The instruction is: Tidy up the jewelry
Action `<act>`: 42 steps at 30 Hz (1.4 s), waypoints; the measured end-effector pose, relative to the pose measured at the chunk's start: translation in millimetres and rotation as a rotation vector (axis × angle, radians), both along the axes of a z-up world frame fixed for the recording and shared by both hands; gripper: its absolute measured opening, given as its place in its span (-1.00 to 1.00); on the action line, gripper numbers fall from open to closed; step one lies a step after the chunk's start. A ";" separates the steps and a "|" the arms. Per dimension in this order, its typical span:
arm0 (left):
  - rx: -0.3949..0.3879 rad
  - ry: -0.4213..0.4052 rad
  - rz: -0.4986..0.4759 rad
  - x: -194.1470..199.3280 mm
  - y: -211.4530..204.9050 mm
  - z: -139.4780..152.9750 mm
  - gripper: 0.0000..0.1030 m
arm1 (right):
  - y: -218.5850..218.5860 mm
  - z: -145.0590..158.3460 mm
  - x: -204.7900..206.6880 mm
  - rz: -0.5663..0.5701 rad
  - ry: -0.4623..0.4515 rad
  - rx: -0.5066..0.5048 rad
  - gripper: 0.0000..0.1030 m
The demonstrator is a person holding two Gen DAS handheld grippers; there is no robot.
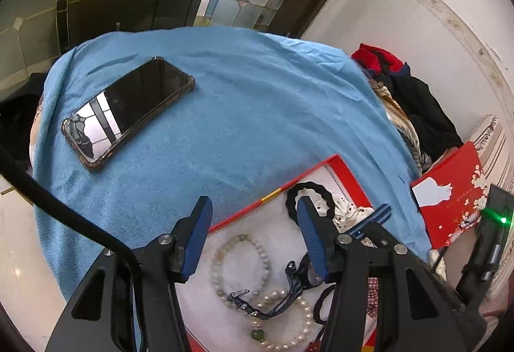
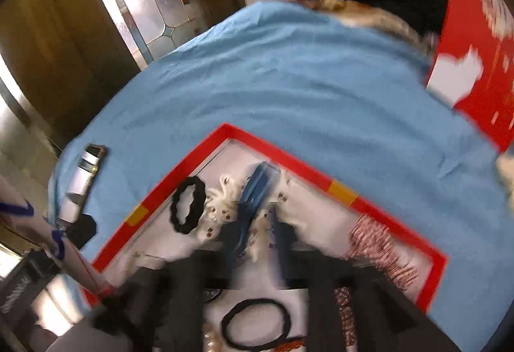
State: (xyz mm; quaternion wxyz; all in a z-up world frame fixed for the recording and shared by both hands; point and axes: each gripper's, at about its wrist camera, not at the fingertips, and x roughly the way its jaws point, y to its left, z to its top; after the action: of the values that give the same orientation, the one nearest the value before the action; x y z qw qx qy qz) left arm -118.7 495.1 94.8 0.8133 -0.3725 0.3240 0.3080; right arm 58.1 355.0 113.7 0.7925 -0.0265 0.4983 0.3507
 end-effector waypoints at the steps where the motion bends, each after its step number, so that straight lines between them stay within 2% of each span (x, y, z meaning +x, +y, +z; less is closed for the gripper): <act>1: -0.004 0.001 0.002 0.1 -0.1 -0.6 0.04 | -8.2 1.3 0.0 -0.011 0.012 0.028 -0.88; 5: -0.004 -0.005 0.000 0.7 -1.9 0.6 0.04 | -39.1 6.4 -13.5 -0.043 0.020 0.065 -0.89; 8: 0.007 0.000 -0.015 3.2 -7.8 1.8 0.04 | -53.8 2.3 -21.6 -0.063 0.021 0.053 -0.89; 10: 0.004 -0.003 -0.014 2.5 -10.9 2.3 0.04 | -53.6 3.6 -24.4 -0.043 -0.012 0.038 -0.89; 12: -0.001 -0.009 -0.012 1.2 -12.0 3.3 0.04 | -49.4 9.1 -22.7 -0.029 -0.018 0.052 -0.62; 13: 0.001 -0.011 -0.008 0.2 -12.3 3.7 0.04 | -46.7 12.1 -21.4 -0.027 -0.019 0.062 -0.13; 14: 0.007 -0.011 -0.003 -0.8 -12.2 4.4 0.04 | -42.9 17.3 -20.4 -0.034 -0.046 0.066 0.05; 16: 0.017 -0.005 0.005 -0.7 -11.1 4.6 0.04 | -32.9 22.6 -17.1 -0.032 -0.079 0.054 0.05; 18: 0.013 -0.003 0.009 0.6 -9.5 3.3 0.04 | -20.1 21.3 -10.0 -0.027 -0.069 0.046 0.05; 19: 0.008 -0.001 0.008 1.9 -8.3 1.7 0.04 | -11.7 17.4 -3.4 -0.032 -0.060 0.032 0.03; 21: 0.004 0.006 0.006 4.3 -7.4 -0.3 0.04 | -2.8 10.4 3.6 -0.034 -0.042 0.019 -0.23; 23: 0.005 0.016 -0.002 7.5 -7.1 -2.2 0.04 | 3.7 0.4 10.8 -0.029 0.011 0.027 -0.85; 25: 0.011 0.022 -0.007 9.6 -6.9 -2.6 0.04 | -1.2 -1.9 11.4 -0.038 0.041 0.059 -0.90; 31: 0.041 0.023 -0.006 9.2 -12.5 1.4 0.04 | -46.0 1.4 -10.1 -0.102 0.040 0.098 -0.92; 34: 0.074 0.028 -0.016 11.4 -20.9 5.7 0.04 | -54.6 -5.0 -13.7 -0.105 0.016 0.039 -0.92; 36: 0.123 0.038 -0.017 12.0 -28.8 10.9 0.04 | -60.7 -9.9 -11.1 -0.112 0.032 0.014 -0.91; 37: 0.158 0.043 -0.018 11.4 -33.5 14.8 0.05 | -66.4 -9.0 -10.1 -0.121 0.038 0.019 -0.85; 38: 0.191 0.046 -0.019 11.0 -37.0 18.4 0.09 | -73.5 -5.4 -10.3 -0.135 0.040 0.028 -0.69; 39: 0.241 0.053 -0.015 9.8 -41.9 23.8 0.20 | -83.6 0.9 -12.3 -0.151 0.036 0.046 -0.56; 40: 0.299 0.062 -0.002 7.7 -47.3 29.7 0.26 | -95.4 8.5 -16.2 -0.164 0.027 0.073 -0.27; 41: 0.355 0.063 0.015 4.4 -52.6 35.8 0.31 | -104.1 14.1 -19.6 -0.174 0.017 0.090 -0.06; 42: 0.402 0.058 0.027 1.2 -57.7 41.6 0.34 | -122.5 24.2 -29.3 -0.196 -0.006 0.113 -0.05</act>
State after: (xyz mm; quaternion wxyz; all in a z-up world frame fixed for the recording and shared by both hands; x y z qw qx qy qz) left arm -117.5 437.4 136.5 0.8574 -0.1982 0.2742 0.3878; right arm 28.9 232.5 137.9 0.8246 0.0663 0.4756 0.2990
